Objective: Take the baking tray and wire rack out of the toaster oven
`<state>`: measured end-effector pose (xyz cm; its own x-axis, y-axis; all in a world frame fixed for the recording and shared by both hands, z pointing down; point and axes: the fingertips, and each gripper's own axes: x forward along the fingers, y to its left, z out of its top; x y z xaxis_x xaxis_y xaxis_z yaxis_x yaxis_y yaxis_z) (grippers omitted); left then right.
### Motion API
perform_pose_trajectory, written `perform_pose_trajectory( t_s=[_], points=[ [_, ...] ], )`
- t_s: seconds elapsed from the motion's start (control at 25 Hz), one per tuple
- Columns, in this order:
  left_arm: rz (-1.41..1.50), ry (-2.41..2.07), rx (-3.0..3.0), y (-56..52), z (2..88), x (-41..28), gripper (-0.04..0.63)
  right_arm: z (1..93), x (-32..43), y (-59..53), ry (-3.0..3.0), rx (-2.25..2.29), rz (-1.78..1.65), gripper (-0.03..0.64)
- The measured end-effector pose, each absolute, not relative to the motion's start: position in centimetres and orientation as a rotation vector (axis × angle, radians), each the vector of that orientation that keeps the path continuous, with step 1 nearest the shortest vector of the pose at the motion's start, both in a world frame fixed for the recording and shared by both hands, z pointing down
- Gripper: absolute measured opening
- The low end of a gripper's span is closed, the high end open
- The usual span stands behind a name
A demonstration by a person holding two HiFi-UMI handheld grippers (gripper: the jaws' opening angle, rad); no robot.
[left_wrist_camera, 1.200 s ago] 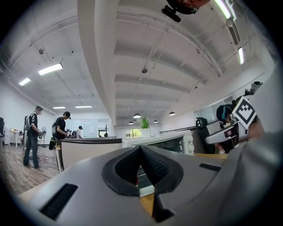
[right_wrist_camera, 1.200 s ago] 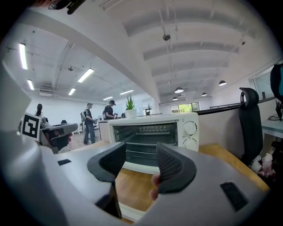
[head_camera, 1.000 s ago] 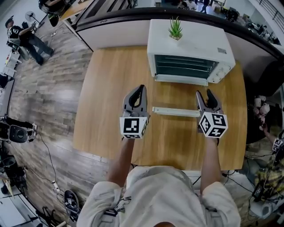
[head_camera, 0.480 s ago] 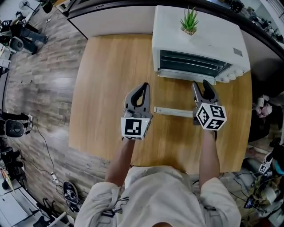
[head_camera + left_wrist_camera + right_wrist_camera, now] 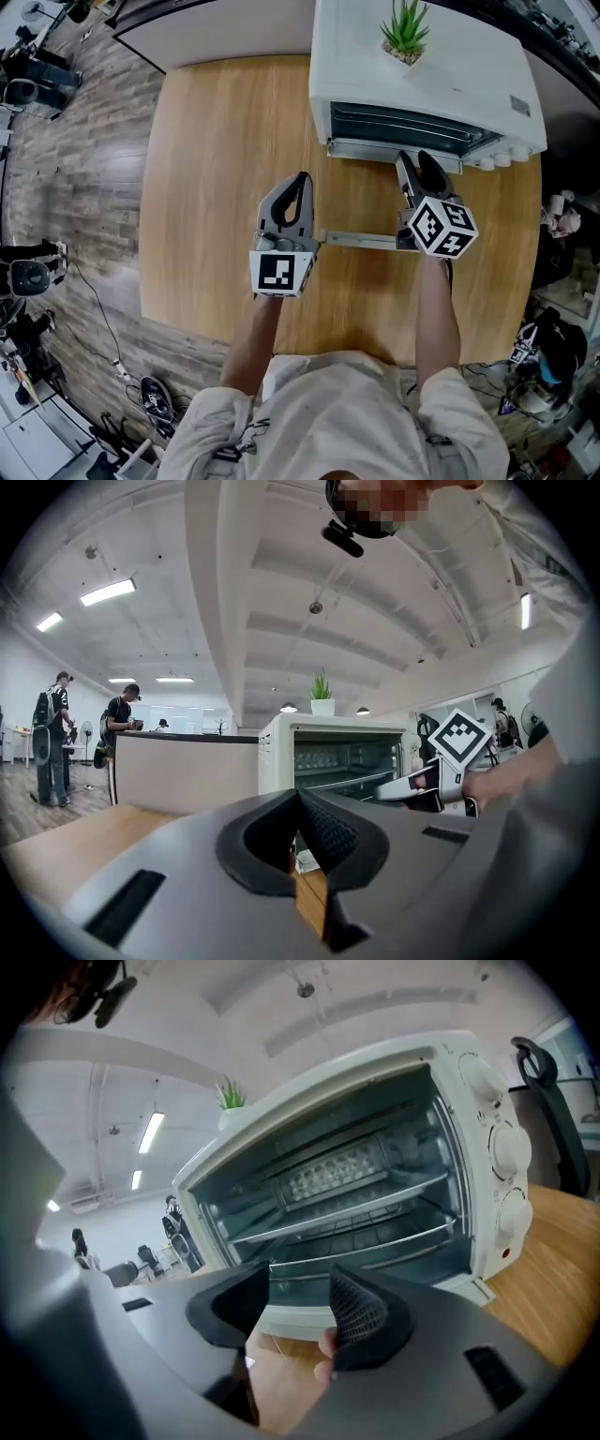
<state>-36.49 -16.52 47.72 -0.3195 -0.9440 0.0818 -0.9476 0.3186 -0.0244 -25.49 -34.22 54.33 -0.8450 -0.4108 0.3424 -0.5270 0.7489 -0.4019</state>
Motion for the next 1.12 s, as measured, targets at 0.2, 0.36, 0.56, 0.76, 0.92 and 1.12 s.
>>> perform_pose_trajectory(
  t_s=[0.2,0.36,0.56,0.76,0.92,1.12],
  points=[
    [0.118,-2.48,1.793,-17.3,48.7,-36.3,0.015,55.2,-26.7,-35.8,-2.7,0.784,1.057,0.193],
    [0.105,-2.454,1.781,-17.7,49.6,-36.1,0.015,55.7,-27.4,-37.1,-2.66,0.788,1.442,0.183],
    [0.134,-2.466,1.782,-17.6,50.2,-36.3,0.015,56.6,-28.3,-38.4,-2.584,0.83,1.749,0.172],
    [0.13,-2.453,1.767,-17.6,50.6,-36.3,0.015,57.4,-28.8,-39.2,-2.522,0.871,1.963,0.121],
    [0.146,-2.447,1.775,-17.7,51.1,-36.1,0.015,57.7,-29.4,-39.9,-2.493,0.873,2.061,0.116],
    [0.153,-2.438,1.745,-17.2,51.8,-36.2,0.015,57.6,-29.8,-40.5,-2.492,0.874,2.163,0.078]
  ],
)
